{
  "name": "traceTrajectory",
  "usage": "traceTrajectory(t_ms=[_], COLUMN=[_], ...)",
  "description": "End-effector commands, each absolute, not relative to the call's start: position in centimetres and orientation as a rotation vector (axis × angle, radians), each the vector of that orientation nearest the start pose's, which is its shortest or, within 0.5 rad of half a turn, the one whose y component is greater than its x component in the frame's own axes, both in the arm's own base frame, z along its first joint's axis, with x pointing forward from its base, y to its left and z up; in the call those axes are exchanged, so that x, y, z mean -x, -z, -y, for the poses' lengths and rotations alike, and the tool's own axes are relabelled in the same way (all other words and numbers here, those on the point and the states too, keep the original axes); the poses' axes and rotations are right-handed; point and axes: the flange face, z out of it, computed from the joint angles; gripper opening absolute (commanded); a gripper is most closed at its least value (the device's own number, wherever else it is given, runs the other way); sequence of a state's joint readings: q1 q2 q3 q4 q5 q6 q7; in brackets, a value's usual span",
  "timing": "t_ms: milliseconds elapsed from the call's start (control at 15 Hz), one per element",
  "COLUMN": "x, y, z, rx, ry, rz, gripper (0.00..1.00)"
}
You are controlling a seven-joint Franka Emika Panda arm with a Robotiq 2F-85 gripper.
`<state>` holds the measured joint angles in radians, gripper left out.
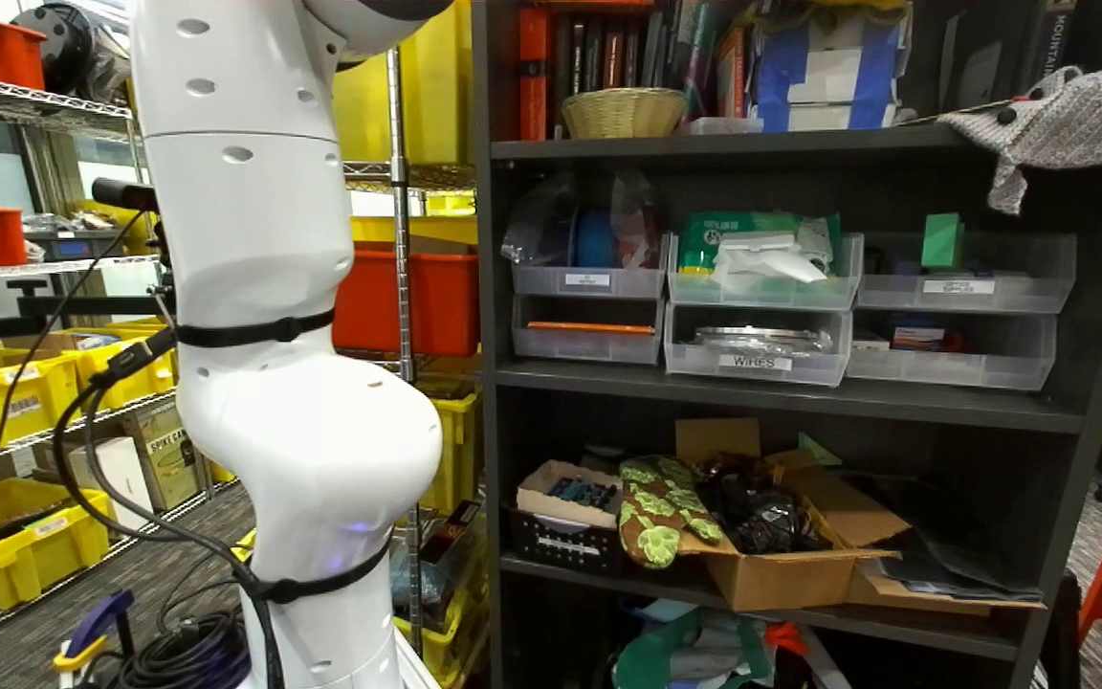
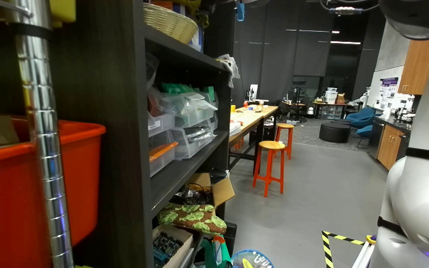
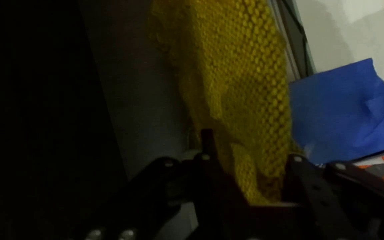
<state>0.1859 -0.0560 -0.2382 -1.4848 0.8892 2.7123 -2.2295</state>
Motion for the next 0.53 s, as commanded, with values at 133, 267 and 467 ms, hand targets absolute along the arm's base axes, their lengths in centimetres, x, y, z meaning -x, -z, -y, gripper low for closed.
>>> traceTrajectory(t_ms=[133,267,467], x=[-56.17,-56.24,-56.07], y=[-83.85,-83.87,-83.97], z=[6.83,6.97,7.3], rx=[-1.346,-1.353,-1.352], ry=[-1.489,-1.49,-1.502], rz=[-1.432,-1.435,-1.433], gripper=[0.0,0.0,0.01])
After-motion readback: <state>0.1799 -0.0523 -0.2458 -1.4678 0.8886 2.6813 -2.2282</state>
